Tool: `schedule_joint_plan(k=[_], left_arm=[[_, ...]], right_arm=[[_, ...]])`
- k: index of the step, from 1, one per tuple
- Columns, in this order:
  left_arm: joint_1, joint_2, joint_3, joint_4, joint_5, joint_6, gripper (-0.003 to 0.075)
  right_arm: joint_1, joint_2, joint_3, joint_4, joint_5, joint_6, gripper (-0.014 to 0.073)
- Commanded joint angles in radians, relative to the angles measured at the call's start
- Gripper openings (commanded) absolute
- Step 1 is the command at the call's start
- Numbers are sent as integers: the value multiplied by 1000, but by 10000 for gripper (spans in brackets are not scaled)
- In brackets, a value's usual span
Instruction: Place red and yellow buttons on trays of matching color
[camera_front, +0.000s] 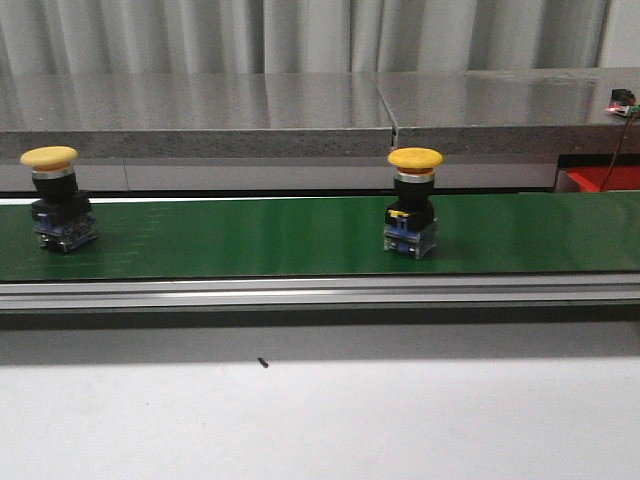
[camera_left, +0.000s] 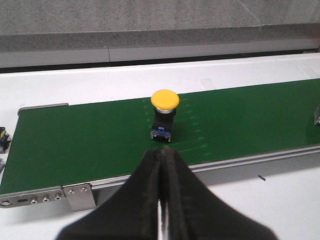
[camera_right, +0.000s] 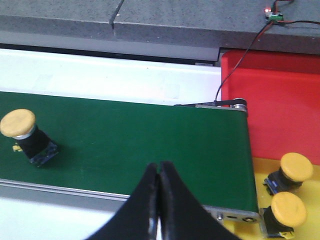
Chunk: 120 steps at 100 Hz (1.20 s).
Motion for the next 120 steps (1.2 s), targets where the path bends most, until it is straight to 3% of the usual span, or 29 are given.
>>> schedule_joint_plan(k=[1, 16, 23, 33, 45, 55, 120], left_arm=[[-8, 7, -26, -27, -59, -1, -20], [-8, 7, -26, -27, -59, -1, -20], [-8, 7, -26, -27, -59, -1, -20], [-8, 7, -26, -27, -59, -1, -20], [-8, 7, -26, -27, -59, -1, -20], [-8, 7, -26, -27, -59, -1, -20], [-8, 7, -26, -27, -59, -1, -20]], right_arm=[[19, 60, -94, 13, -16, -9, -66], [55, 176, -212, 13, 75, -9, -50], [72, 236, -260, 14, 119, -9, 12], [98, 317, -320, 17, 171, -9, 185], [133, 406, -373, 32, 202, -9, 493], [161, 471, -412, 33, 225, -9, 625], [212, 810, -563, 35, 288, -9, 623]])
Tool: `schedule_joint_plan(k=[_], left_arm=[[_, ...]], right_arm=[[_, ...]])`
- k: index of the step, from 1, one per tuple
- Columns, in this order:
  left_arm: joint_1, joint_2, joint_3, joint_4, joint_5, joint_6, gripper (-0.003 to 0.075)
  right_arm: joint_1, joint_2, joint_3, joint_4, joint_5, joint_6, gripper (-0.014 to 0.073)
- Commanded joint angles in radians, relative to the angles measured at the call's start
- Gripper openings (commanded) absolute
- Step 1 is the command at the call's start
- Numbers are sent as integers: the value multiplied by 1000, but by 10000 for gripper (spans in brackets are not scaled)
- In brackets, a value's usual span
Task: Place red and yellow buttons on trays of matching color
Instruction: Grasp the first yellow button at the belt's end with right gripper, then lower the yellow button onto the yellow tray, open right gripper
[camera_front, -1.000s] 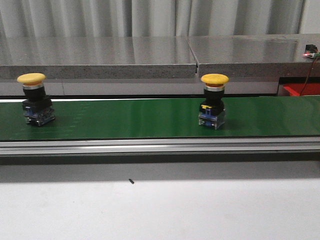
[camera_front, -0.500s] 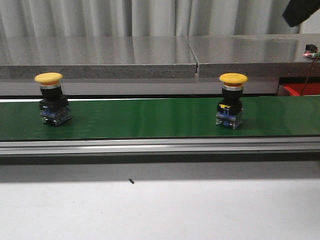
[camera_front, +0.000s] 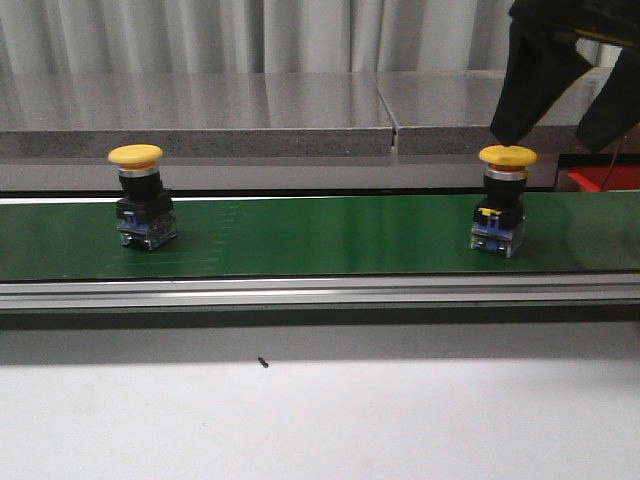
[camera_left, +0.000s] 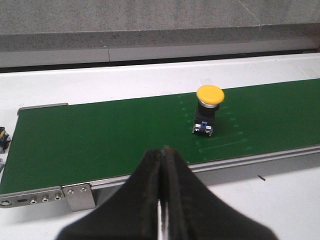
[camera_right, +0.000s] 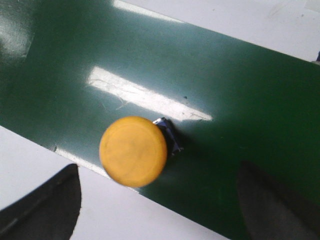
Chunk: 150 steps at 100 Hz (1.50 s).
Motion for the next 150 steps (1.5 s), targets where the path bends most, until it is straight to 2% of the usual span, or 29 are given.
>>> schedule_joint_plan(k=[1, 13, 25, 46, 56, 74, 88, 127, 150], left_arm=[[-8, 7, -26, -25, -59, -1, -20], [-8, 7, -26, -25, -59, -1, -20], [-8, 7, -26, -25, -59, -1, -20], [-8, 7, -26, -25, -59, -1, -20], [-8, 7, -26, -25, -59, -1, -20], [-8, 7, -26, -25, -59, -1, -20], [-8, 7, -26, -25, -59, -1, -20], [-8, 7, -26, -25, -59, -1, -20], [-8, 7, -26, -25, -59, -1, -20]], right_arm=[[1, -13, -36, 24, -40, -9, 622], [1, 13, -38, 24, -70, -17, 580], [1, 34, -40, 24, -70, -32, 495], [1, 36, -42, 24, -69, -32, 216], [1, 18, -42, 24, -74, -32, 142], [-13, -69, -42, 23, -50, -32, 141], [-67, -155, -14, 23, -19, -32, 141], [-335, -392, 246, 24, -53, -32, 141], [-493, -452, 317, 24, -44, 7, 141]])
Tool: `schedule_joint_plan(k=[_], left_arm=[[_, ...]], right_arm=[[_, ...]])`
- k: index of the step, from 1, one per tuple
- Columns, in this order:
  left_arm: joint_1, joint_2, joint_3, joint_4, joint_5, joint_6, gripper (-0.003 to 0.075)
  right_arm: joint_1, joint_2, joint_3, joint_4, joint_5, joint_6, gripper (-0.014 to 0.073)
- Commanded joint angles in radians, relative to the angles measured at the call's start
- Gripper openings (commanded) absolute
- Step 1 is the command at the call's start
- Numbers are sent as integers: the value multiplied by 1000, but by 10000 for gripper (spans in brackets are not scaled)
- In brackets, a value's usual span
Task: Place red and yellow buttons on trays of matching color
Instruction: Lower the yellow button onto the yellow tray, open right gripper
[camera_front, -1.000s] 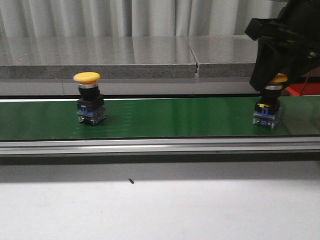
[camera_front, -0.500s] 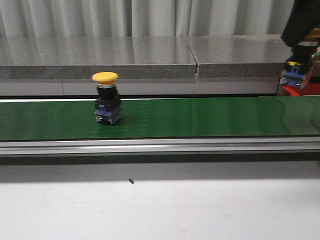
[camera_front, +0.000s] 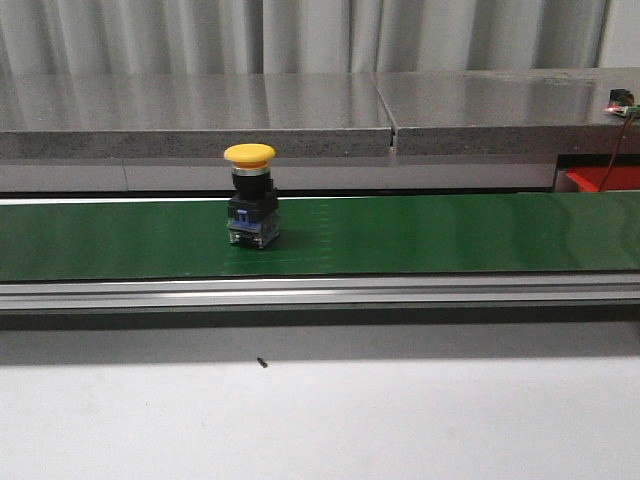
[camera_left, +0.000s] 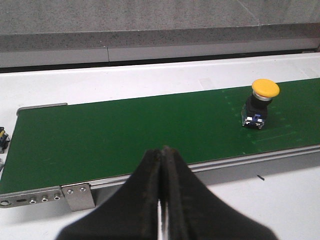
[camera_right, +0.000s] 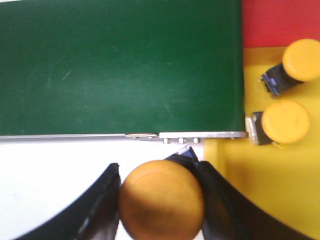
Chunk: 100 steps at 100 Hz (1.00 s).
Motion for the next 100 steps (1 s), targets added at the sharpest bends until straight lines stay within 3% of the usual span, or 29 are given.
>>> schedule_joint_plan(k=[1, 37, 66, 100], left_arm=[[-8, 7, -26, -25, -61, -1, -20], [-8, 7, -26, -25, -61, -1, -20], [-8, 7, -26, -25, -61, -1, -20], [-8, 7, -26, -25, -61, -1, -20]], right_arm=[[-58, -42, -8, 19, -42, 27, 141], [-247, -50, 110, 18, -126, 80, 141], [-260, -33, 204, 12, -274, 116, 141], [-260, 120, 208, 24, -324, 123, 141]])
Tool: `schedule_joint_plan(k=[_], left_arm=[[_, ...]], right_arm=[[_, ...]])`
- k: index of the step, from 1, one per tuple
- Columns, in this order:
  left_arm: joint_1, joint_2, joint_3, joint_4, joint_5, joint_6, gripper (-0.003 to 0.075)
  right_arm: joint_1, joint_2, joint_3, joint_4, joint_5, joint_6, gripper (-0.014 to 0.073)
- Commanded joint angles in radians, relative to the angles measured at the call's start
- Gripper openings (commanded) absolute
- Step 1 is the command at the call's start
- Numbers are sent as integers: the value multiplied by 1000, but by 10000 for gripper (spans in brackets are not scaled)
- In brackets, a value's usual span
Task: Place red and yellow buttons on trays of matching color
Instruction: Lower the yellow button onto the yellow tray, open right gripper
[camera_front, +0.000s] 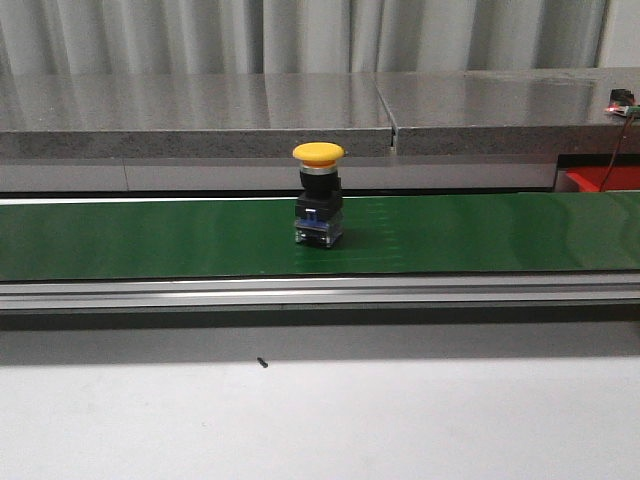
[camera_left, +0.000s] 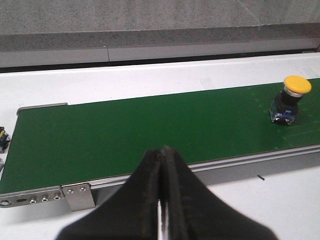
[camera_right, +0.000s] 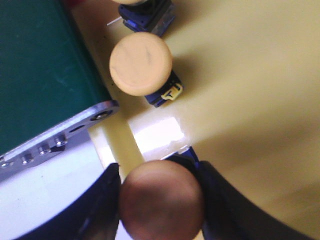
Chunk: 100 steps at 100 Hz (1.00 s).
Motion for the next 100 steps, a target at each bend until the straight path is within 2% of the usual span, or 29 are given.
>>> schedule_joint_plan(k=[1, 21, 37, 61, 66, 78, 83, 100], left_arm=[[-8, 7, -26, -25, -61, -1, -20], [-8, 7, -26, -25, -61, -1, -20], [-8, 7, -26, -25, -61, -1, -20], [-8, 7, -26, -25, -61, -1, -20], [-8, 7, -26, -25, -61, -1, -20], [-8, 7, -26, -25, -61, -1, -20], [-8, 7, -26, -25, -61, -1, -20], [-8, 7, -26, -25, -61, -1, -20]], right_arm=[[-9, 17, -23, 25, -61, 1, 141], [-9, 52, -23, 40, -77, 1, 146], [-8, 54, -23, 41, -78, 0, 209], [-8, 54, -23, 41, -71, 0, 230], [-8, 54, -23, 41, -71, 0, 274], [-8, 54, -23, 42, -68, 0, 468], [-8, 54, -23, 42, -68, 0, 514], [-8, 52, -23, 43, -71, 0, 531]])
